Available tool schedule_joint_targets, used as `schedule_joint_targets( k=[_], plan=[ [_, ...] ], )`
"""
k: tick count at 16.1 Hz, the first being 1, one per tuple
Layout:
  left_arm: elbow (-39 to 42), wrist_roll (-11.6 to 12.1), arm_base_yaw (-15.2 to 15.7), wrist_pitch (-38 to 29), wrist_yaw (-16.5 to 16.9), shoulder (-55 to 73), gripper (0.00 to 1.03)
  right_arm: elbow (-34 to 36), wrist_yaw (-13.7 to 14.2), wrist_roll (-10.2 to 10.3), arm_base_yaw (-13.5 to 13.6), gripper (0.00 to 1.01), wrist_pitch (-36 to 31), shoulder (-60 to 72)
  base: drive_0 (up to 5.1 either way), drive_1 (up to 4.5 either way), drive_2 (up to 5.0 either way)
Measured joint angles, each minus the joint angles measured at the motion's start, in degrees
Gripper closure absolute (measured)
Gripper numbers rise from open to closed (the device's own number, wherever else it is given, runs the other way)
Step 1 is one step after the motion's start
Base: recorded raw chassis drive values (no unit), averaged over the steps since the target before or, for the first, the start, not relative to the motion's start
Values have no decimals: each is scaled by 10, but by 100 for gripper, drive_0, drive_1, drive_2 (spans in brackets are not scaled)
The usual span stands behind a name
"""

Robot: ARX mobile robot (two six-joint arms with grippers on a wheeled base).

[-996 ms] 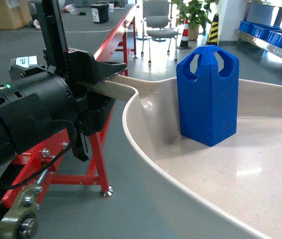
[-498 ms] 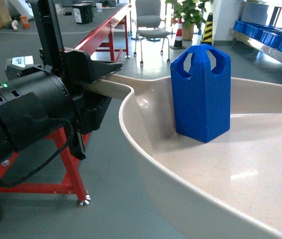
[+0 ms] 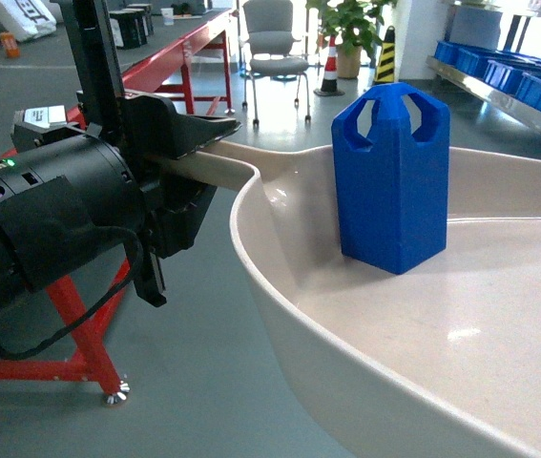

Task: Place part in tray to right shelf

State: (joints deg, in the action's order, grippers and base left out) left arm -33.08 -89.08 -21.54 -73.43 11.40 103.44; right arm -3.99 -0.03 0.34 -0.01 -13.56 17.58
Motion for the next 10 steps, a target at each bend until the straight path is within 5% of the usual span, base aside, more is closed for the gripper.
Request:
schedule_joint_targets(
  k=[3,10],
  plan=[
    [0,0,-5,-1,6,0,89,1,2,0,0,3,0,0,0,0,0],
    [1,0,-1,2,1,0,89,1,2,0,0,3,0,0,5,433,-423]
  ],
)
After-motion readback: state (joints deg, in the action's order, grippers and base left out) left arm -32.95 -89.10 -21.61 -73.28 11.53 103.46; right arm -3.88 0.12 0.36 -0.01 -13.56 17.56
